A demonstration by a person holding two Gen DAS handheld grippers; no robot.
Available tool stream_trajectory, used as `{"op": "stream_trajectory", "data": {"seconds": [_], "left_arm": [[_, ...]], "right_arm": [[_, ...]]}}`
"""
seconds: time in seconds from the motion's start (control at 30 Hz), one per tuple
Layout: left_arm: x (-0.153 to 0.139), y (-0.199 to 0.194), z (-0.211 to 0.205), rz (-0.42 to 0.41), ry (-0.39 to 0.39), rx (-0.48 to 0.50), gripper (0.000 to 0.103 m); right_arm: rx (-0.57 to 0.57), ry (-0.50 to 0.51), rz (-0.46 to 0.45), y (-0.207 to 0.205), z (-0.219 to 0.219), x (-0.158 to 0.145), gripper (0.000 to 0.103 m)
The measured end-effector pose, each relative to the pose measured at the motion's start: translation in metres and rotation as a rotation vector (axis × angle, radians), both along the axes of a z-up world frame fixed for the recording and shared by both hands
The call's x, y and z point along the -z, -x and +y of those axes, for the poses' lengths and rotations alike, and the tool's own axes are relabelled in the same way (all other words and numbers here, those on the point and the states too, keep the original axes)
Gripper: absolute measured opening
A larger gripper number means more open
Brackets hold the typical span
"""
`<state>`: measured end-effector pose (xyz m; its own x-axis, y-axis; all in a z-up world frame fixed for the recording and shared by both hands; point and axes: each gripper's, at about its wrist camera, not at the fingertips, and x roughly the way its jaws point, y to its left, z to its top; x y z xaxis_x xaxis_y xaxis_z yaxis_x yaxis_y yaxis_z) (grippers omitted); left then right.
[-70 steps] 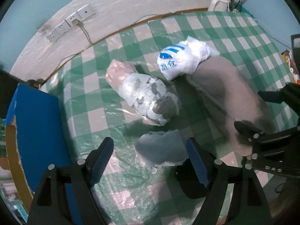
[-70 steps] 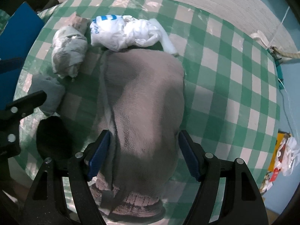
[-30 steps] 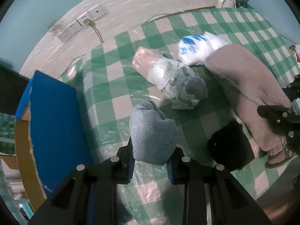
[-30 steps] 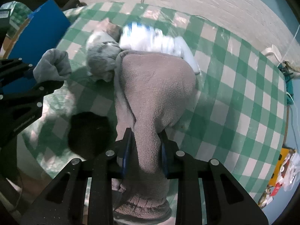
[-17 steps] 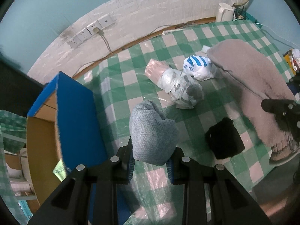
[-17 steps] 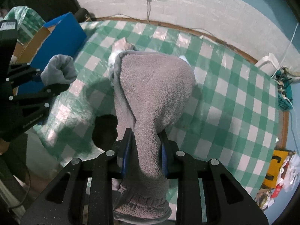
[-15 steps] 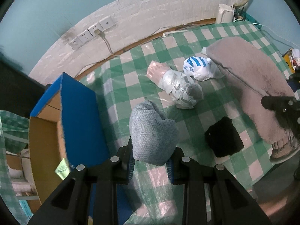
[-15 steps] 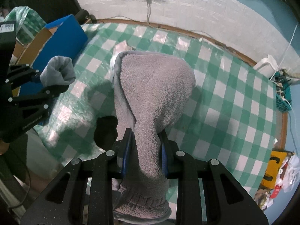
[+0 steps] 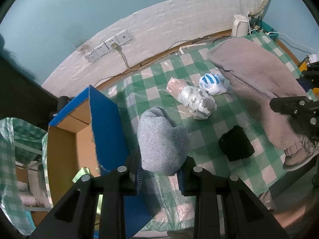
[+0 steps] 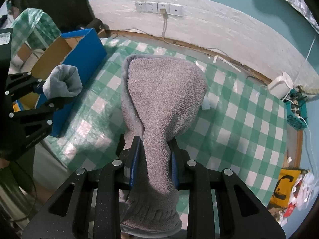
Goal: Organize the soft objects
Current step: 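Lift the grey sock with the left gripper while the right gripper lifts the towel toward the box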
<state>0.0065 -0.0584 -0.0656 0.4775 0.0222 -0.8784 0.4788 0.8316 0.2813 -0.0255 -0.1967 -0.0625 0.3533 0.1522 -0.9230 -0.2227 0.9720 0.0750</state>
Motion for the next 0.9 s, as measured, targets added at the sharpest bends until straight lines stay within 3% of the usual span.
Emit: {"op": "stream_trajectory", "data": {"seconds": [0.9], "left_arm": [[-0.029, 0.003, 0.081, -0.07, 0.038, -0.148, 0.028]], "right_arm": [[-0.169, -0.027, -0.067, -0.028, 0.101, -0.039, 0.026]]}}
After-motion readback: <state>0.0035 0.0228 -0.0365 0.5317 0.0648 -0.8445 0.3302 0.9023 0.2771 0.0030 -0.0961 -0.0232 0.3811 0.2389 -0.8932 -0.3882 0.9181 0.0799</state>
